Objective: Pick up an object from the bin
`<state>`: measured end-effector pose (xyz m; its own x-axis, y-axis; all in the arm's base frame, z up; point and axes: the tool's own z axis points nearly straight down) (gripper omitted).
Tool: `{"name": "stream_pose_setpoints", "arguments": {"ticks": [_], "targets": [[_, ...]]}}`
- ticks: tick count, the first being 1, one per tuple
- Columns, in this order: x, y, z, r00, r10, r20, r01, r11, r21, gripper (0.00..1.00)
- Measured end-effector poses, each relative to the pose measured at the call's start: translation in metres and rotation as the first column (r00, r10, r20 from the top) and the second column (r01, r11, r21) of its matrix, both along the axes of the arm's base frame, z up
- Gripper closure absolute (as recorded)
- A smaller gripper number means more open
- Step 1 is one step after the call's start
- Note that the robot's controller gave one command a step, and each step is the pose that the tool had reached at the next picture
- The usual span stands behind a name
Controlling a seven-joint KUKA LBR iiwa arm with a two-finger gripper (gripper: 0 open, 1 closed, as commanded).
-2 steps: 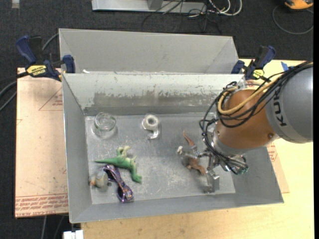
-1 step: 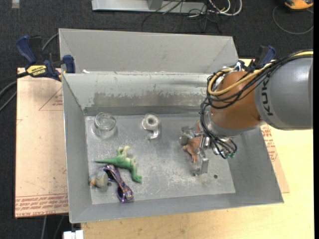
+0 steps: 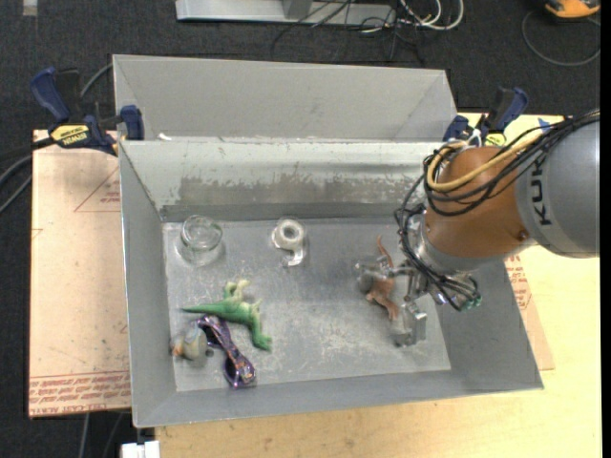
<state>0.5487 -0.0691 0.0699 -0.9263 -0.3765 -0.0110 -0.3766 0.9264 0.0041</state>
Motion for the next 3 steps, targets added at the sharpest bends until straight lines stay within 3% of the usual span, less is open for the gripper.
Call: {"name": "stream_pose_setpoints", "arguments": {"ticks": [1,2,3], "targets": [[0.067,0.024,0.001,0.979,-0.201,0.008,0.201,0.979,0.004,0.00],[0.047,-0.037,0.000,0.993,0.119,0.002,-0.119,0.993,0.000,1.00],[0.047,-0.037,0.000,0.993,0.119,0.002,-0.119,0.993,0.000,1.00]]}}
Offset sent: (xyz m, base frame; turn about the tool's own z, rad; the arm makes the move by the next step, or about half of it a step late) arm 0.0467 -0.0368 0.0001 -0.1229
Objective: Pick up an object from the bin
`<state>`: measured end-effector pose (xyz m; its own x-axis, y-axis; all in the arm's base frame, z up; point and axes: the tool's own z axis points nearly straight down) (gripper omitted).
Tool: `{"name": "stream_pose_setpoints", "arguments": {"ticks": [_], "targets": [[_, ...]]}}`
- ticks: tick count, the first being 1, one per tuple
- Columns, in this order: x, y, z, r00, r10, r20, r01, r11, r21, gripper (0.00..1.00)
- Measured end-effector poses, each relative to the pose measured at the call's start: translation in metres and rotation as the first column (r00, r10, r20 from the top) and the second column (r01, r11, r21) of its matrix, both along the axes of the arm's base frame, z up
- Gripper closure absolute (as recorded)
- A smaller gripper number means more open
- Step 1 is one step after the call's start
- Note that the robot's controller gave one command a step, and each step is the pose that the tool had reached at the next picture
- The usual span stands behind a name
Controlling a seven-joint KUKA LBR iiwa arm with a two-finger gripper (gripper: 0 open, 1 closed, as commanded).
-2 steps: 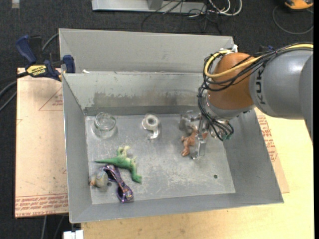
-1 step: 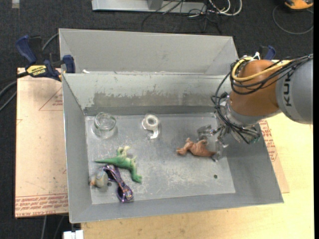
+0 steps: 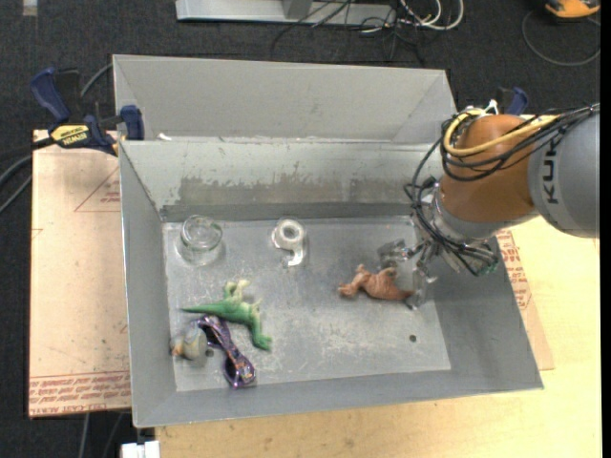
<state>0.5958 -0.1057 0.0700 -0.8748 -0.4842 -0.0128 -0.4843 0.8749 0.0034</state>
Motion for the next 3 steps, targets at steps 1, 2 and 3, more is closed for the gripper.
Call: {"name": "stream_pose_setpoints", "arguments": {"ticks": [1,2,3], "targets": [[-0.003,-0.003,0.054,1.000,-0.018,0.006,0.018,1.000,0.001,1.00],[0.001,0.001,0.067,1.000,0.017,0.003,-0.017,1.000,0.001,1.00],[0.002,0.007,0.135,1.000,0.017,0.002,-0.017,1.000,0.002,1.00]]}}
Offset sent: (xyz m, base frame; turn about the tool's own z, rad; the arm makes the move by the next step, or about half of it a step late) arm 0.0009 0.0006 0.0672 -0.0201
